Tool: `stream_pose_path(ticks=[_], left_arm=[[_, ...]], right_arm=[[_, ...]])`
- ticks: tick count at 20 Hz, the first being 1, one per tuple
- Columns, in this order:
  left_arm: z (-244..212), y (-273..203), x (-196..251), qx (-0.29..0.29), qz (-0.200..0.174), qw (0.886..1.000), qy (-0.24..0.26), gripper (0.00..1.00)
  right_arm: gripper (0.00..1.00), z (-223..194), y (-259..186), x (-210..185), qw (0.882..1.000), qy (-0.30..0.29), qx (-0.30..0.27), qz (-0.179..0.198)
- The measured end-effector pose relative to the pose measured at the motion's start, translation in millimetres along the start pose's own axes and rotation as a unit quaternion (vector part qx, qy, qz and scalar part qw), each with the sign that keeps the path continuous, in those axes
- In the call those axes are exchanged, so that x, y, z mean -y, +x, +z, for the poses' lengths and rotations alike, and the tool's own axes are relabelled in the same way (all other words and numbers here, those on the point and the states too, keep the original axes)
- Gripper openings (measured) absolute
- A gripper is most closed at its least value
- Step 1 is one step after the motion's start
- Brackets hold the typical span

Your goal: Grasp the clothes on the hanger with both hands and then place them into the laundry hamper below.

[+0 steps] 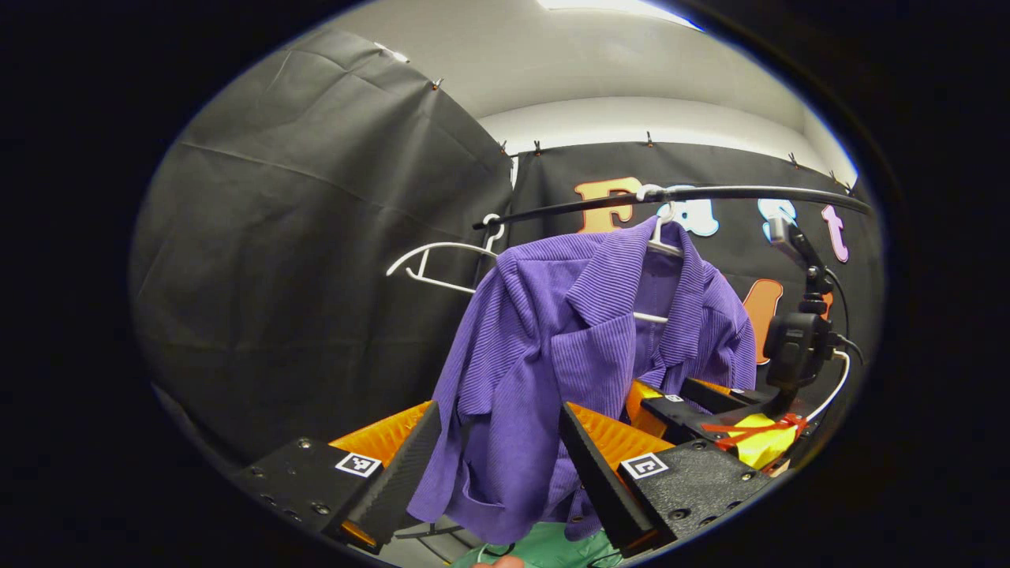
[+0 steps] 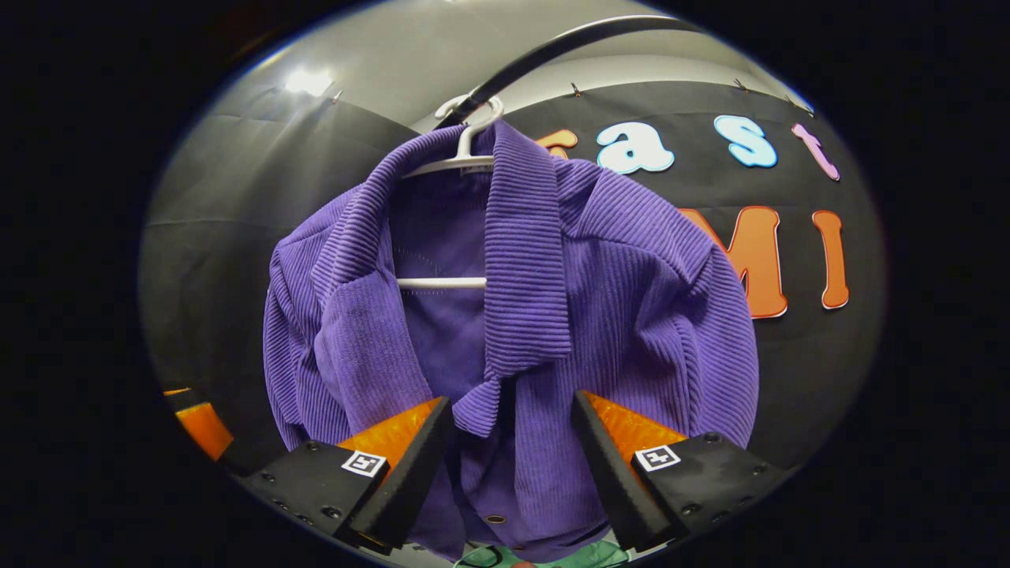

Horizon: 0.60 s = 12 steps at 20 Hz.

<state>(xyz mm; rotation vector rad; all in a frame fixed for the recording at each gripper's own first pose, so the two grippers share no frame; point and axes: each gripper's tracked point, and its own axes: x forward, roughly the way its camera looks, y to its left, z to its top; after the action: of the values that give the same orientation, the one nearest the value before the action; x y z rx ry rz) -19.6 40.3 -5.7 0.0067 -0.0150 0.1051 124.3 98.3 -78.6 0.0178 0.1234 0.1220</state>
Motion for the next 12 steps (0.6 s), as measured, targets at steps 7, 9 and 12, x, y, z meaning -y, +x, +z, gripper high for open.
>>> stream_pose_path(ticks=[7, 9, 12], left_arm=[[-1, 8, 4, 0.004, -0.010, 1.000, 0.009, 0.92], [-1, 8, 15, 0.005, -0.025, 1.000, 0.012, 0.92], [-3, 21, 36, 0.006, -0.057, 0.998, 0.015, 0.92]], right_arm=[[0.77, -2, 12, 31, 0.998, -0.002, 0.003, -0.058], [0.46, 0, 5, 40, 0.999, 0.021, 0.004, -0.044], [0.27, 14, -9, 53, 0.999, 0.024, 0.015, -0.036]])
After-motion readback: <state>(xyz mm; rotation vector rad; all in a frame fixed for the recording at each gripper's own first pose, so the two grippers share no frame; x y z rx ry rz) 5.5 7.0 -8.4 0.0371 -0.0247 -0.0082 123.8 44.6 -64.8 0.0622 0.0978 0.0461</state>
